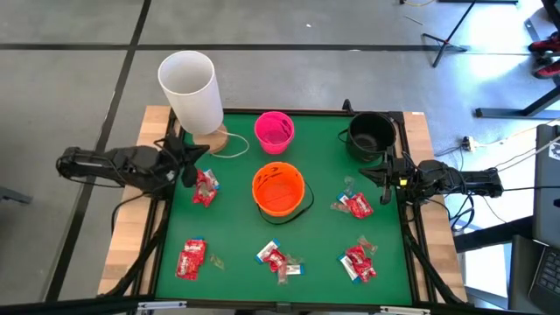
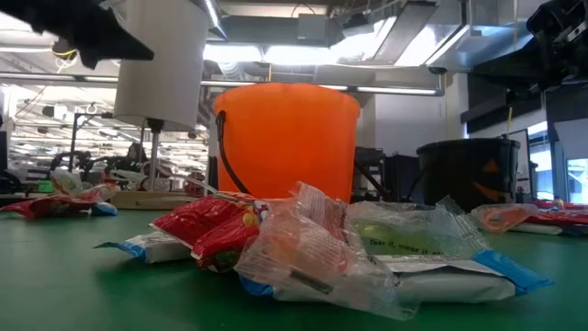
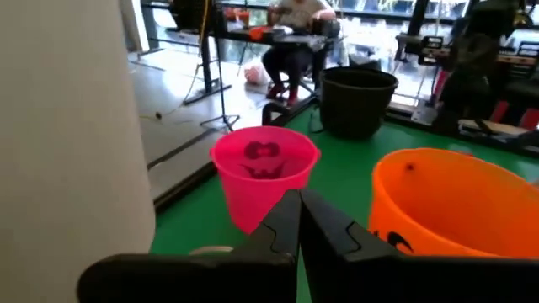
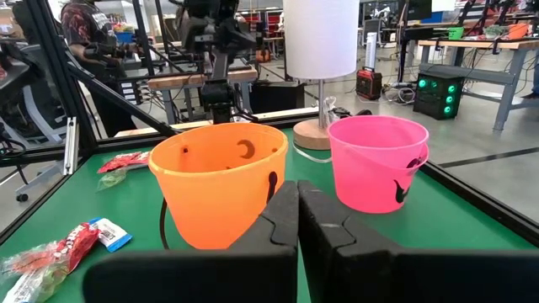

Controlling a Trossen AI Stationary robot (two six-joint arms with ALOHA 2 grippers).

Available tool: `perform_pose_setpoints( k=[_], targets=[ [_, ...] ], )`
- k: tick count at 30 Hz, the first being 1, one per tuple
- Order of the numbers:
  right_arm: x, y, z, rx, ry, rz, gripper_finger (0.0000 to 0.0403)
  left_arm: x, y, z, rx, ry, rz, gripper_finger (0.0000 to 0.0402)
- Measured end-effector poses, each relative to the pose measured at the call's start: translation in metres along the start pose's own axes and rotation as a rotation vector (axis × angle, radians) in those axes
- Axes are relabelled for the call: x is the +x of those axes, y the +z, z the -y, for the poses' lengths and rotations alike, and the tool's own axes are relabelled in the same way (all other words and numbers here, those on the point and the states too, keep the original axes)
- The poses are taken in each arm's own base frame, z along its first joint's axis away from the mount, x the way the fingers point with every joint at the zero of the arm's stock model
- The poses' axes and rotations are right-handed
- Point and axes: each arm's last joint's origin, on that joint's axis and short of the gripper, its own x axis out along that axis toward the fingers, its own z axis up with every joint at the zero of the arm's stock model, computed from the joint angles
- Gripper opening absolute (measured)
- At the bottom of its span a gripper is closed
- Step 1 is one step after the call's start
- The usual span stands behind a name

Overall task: Sort candy
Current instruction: Put the red candy into the pink bucket

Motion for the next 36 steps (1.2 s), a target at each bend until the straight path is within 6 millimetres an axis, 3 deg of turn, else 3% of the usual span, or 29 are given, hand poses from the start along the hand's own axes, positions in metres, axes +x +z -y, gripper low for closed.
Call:
perform_pose_setpoints(
  k=[8,17,22,31,36],
  targets=[
    [0.0,0.0,0.0,0.0,0.0,0.0,0.0001,-0.004,0.019,0.002,-0.049,0.027,-0.251,0.0014],
    [0.0,0.0,0.0,0.0,0.0,0.0,0.0001,0.009,-0.007,0.009,-0.14,0.109,-0.678,0.0127],
    [0.0,0.0,0.0,0.0,0.0,0.0,0.0001,0.026,-0.018,0.015,-0.199,0.194,-0.779,0.0172],
    [0.0,0.0,0.0,0.0,0.0,0.0,0.0001,0.043,-0.028,0.023,-0.144,0.26,-0.868,0.0185],
    [0.0,0.0,0.0,0.0,0.0,0.0,0.0001,0.046,-0.045,0.021,-0.138,0.254,-0.967,0.0185]
  ],
)
